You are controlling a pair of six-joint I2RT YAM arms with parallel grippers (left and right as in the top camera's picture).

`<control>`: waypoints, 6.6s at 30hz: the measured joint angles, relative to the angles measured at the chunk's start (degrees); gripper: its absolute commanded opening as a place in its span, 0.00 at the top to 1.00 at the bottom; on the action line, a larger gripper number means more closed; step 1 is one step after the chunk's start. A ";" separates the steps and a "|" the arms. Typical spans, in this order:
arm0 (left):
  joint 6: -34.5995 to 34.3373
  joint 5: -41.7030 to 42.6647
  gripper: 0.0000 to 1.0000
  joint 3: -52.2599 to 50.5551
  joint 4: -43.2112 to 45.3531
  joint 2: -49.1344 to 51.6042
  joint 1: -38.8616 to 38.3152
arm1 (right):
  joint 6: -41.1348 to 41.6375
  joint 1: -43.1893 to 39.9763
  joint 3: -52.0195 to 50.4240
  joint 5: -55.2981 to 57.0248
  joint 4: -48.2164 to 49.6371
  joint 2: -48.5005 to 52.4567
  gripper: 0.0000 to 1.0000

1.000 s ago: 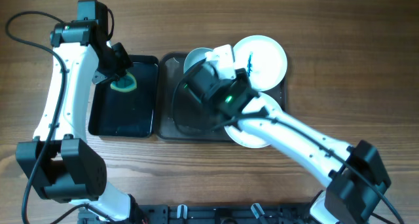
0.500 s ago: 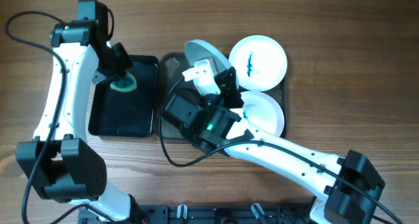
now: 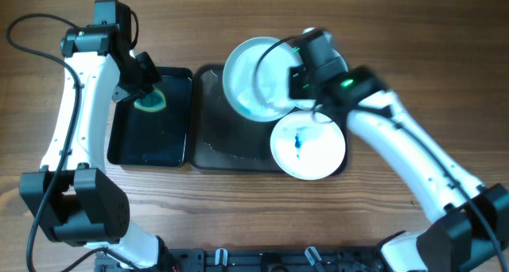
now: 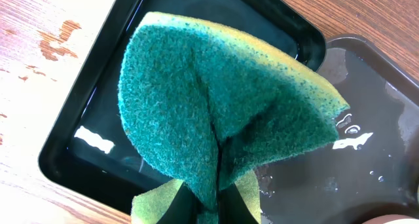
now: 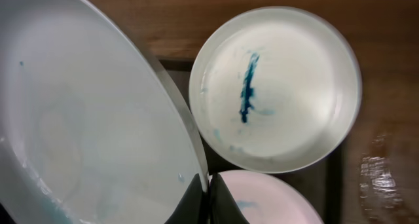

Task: Clean dirty plates on tray and stack at the side
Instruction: 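Carry the plate right and set it on the table, then move right gripper to the next plate's rim on the tray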

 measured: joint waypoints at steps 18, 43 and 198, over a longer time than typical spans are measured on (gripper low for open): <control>0.00 0.09 0.96 0.00 -1.38 0.00 -0.04 | -3.10 -41.81 -4.83 -7.37 -10.45 -0.31 0.96; 0.63 0.09 0.96 0.00 -1.40 0.00 -0.04 | -9.81 -39.93 -11.37 -9.22 -5.99 -3.43 0.15; 2.82 6.73 0.96 0.00 6.56 0.00 -7.87 | -5.11 -0.13 8.66 -16.98 -3.34 22.84 0.96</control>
